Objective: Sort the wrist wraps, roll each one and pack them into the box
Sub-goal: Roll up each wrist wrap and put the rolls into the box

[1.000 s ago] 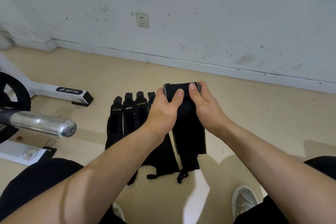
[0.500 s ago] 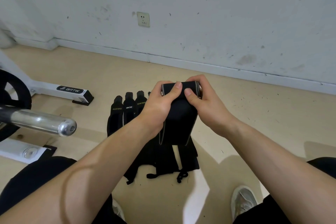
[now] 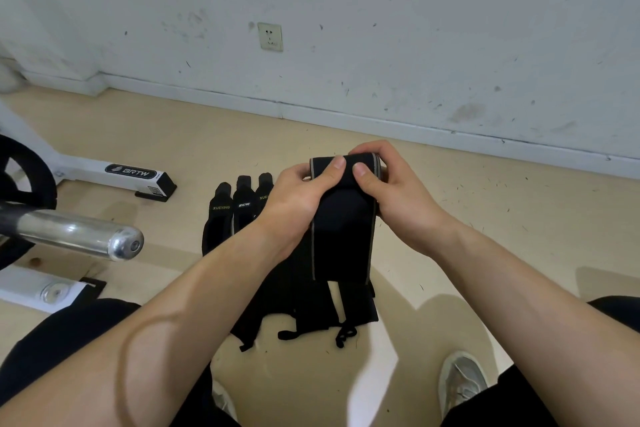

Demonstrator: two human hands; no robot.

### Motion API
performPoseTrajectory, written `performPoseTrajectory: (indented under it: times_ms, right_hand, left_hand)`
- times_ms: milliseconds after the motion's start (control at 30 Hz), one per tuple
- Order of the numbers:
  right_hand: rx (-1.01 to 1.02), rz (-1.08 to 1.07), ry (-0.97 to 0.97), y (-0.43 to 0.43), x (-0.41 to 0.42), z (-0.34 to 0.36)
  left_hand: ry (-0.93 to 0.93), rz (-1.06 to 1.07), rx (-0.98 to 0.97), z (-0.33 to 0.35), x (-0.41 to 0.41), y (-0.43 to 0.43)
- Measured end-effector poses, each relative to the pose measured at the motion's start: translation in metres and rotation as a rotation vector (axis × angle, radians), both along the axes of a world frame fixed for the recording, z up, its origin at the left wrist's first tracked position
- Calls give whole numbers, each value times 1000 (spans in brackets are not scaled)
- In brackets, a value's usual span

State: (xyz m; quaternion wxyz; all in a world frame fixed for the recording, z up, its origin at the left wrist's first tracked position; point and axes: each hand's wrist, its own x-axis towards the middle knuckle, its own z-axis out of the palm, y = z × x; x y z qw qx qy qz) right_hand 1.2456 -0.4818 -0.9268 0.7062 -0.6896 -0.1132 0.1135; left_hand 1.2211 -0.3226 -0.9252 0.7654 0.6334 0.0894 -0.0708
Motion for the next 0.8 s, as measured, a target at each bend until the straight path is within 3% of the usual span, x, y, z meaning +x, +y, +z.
performPoseTrajectory:
  times_ms: [267, 800]
  right_hand:
    - [-20, -62, 91, 0, 0, 6]
    - [8, -26, -34, -5, 3, 3]
  left_hand:
    - [-56, 22, 36, -2, 0, 2]
    - [-66, 0, 84, 2, -1, 0]
